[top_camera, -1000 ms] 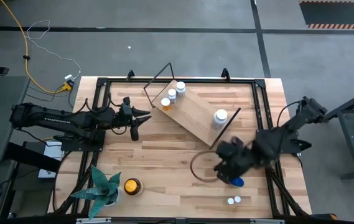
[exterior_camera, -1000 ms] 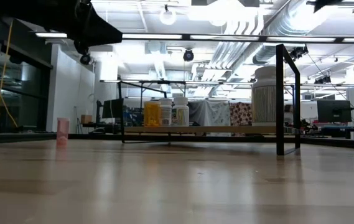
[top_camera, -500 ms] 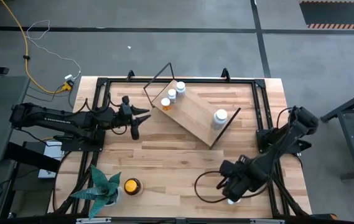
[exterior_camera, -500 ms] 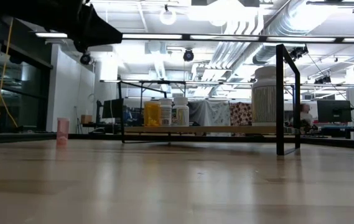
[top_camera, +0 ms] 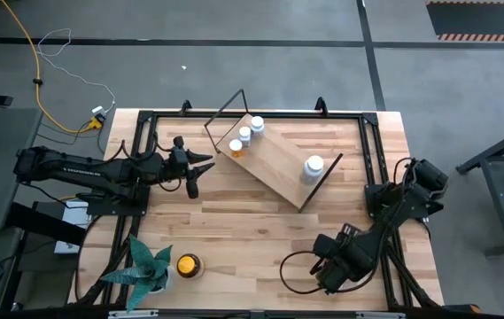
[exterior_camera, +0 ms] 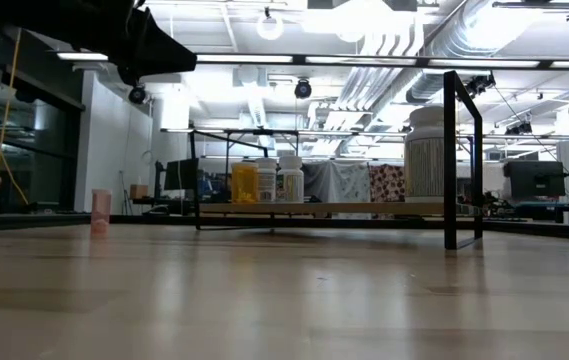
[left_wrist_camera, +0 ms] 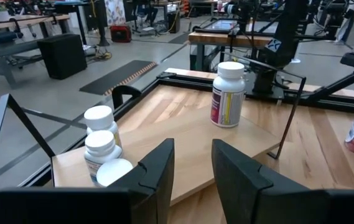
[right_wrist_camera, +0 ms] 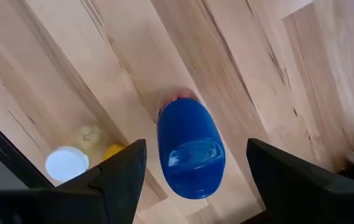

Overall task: Pick and place medicine bottles onto shelf by color
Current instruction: Put the blue pill bottle on the shelf

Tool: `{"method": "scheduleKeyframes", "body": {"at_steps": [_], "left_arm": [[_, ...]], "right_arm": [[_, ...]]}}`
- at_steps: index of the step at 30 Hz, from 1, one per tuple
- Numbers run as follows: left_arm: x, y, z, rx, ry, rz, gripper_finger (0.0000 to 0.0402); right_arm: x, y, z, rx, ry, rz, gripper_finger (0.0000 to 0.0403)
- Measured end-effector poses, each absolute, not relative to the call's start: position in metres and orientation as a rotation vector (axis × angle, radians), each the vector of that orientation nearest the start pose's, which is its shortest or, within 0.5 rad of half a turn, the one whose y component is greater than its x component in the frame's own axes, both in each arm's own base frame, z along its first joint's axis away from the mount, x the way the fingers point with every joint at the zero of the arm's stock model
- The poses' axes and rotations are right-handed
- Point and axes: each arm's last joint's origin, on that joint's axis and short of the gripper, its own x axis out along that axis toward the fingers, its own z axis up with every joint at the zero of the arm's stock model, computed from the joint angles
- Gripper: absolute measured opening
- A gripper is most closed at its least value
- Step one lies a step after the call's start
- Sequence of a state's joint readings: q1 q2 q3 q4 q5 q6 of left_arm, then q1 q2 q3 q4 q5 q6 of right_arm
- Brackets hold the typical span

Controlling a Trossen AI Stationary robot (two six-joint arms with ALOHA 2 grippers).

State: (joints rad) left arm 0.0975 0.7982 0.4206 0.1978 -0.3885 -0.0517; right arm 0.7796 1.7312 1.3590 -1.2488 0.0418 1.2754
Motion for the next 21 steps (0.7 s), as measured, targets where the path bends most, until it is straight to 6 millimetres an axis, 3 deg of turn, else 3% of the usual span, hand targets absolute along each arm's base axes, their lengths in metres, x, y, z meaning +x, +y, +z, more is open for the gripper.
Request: {"method": "scheduleKeyframes", "body": {"at_steps": [21], "left_arm": [[0.177,0.028,0.24,-0.023,0.181,0.481,0.01]], "right_arm": [[0.226,0.226,0.194,0.193,1.647,-0.497,0.0268]]}}
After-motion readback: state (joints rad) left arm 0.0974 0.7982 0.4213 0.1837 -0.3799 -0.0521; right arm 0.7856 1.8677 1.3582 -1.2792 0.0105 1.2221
